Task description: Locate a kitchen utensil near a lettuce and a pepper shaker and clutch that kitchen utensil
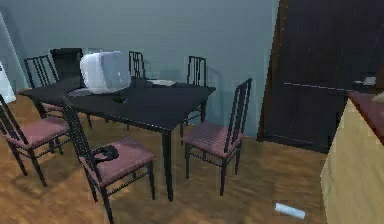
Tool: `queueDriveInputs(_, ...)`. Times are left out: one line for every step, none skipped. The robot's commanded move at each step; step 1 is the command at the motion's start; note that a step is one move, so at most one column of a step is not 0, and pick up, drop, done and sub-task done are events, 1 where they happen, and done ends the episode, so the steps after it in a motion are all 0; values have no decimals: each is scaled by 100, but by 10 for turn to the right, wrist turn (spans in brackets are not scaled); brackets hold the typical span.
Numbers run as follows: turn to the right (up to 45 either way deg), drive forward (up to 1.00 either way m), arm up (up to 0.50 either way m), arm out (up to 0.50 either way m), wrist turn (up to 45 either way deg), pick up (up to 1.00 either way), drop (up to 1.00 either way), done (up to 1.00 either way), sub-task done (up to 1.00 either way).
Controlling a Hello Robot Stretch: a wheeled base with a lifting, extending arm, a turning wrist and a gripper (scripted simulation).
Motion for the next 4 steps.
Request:
queueDriveInputs(0,30,0,0,0,0,0,0,0)
queueDriveInputs(360,0,0,0,0,0,0,0,0)
queueDriveInputs(0,30,0,0,0,0,0,0,0)
queueDriveInputs(-330,0,0,0,0,0,0,0,0)
